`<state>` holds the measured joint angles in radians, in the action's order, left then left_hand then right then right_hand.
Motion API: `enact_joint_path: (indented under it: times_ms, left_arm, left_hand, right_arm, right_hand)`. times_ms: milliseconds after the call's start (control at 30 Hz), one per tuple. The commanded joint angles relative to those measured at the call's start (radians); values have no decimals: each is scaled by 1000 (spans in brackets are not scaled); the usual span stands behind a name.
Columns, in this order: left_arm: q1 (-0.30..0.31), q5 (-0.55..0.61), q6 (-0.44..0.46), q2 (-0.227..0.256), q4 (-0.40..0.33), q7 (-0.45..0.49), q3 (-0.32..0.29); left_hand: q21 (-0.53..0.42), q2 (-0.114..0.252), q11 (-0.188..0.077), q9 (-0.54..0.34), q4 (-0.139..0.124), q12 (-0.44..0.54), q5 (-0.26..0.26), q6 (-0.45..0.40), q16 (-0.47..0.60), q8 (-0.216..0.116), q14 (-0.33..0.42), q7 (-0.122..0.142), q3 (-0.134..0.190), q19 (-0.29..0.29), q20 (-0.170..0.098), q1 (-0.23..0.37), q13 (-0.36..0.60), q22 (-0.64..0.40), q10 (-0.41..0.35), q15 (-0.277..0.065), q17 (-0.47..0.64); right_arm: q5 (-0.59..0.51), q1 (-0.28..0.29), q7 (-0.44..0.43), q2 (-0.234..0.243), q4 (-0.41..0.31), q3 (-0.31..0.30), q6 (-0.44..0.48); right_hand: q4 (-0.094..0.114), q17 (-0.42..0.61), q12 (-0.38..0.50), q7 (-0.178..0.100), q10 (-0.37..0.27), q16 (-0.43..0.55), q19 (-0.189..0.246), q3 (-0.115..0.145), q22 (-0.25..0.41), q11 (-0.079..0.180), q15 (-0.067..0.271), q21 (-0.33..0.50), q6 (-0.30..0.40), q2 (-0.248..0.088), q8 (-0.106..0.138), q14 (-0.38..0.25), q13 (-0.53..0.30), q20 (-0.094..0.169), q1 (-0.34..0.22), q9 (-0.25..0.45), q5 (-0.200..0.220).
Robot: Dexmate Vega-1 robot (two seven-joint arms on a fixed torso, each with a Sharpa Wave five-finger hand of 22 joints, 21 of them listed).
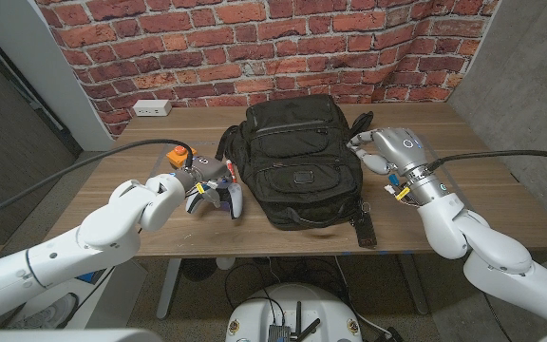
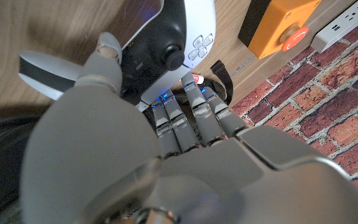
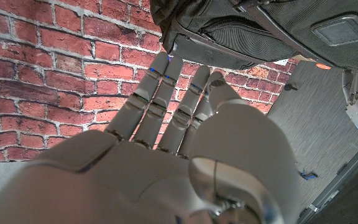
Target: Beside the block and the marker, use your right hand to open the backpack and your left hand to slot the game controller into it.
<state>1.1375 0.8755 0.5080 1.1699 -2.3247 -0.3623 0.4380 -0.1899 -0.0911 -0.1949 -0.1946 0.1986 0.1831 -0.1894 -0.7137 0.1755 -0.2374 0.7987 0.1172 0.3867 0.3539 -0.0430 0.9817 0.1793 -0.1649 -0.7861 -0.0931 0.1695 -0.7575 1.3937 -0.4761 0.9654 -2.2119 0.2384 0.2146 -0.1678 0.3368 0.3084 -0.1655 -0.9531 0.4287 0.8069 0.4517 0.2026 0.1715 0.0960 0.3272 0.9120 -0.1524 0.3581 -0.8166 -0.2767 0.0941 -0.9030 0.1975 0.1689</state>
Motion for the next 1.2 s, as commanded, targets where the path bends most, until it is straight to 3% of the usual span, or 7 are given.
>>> enact_joint_path:
  times_ms: [33, 200, 533, 800, 1200]
  left_arm:
    - [-13, 9, -5, -7, 7, -15, 5]
    - [-19, 12, -12, -10, 12, -16, 8]
    - [-36, 18, -22, -20, 26, -28, 15]
    - [-48, 18, -32, -24, 40, -31, 18]
    - [-62, 12, -47, -22, 58, -33, 17]
  left_hand:
    - [1, 124, -15, 0, -26, 6, -6, -96, 6, -4, 7, 28, 36, 0, -162, 50, 3, -5, -27, -145, 2]
    - [1, 123, -15, 0, -26, 6, -6, -96, 5, -3, 8, 28, 36, 0, -162, 51, 3, -5, -27, -145, 2]
    - [0, 123, -15, 0, -26, 6, -6, -98, 6, -2, 10, 28, 36, 1, -162, 52, 3, -5, -29, -146, 3]
    - [0, 122, -15, 0, -26, 6, -6, -97, 6, -1, 9, 29, 36, 1, -162, 52, 3, -5, -29, -146, 3]
    - [0, 123, -15, 0, -27, 5, -6, -97, 5, 1, 10, 28, 37, 1, -162, 52, 3, -5, -29, -145, 2]
  right_arm:
    - [-5, 39, 19, 3, -28, -24, 14]
    - [-1, 57, 27, 6, -38, -38, 14]
    - [-12, 85, 63, 23, -63, -58, 10]
    - [-14, 114, 92, 31, -82, -78, 3]
    - [-54, 151, 121, 46, -100, -95, -8]
  right_hand:
    - [-2, 5, -5, 3, 11, -5, -8, -9, 2, -3, 130, 8, -7, 23, -5, 11, -7, 116, 1, -1, 8]
    - [-3, 7, -12, 6, 24, -10, -15, -16, 2, -5, 129, 8, -17, 32, -10, 22, -10, 116, 1, 0, 8]
    - [-6, 18, -57, 2, 98, -36, -74, -44, -3, -1, 126, -8, -93, 58, -49, 98, -8, 98, -9, 2, 13]
    - [4, 48, -100, 2, 180, -44, -112, -96, -10, -11, 115, -21, -196, 89, -104, 179, -1, 76, -2, 1, 17]
    - [11, 59, -120, 6, 256, -60, -156, -149, -17, -26, 102, -42, -273, 134, -140, 248, 4, 29, 30, 1, 30]
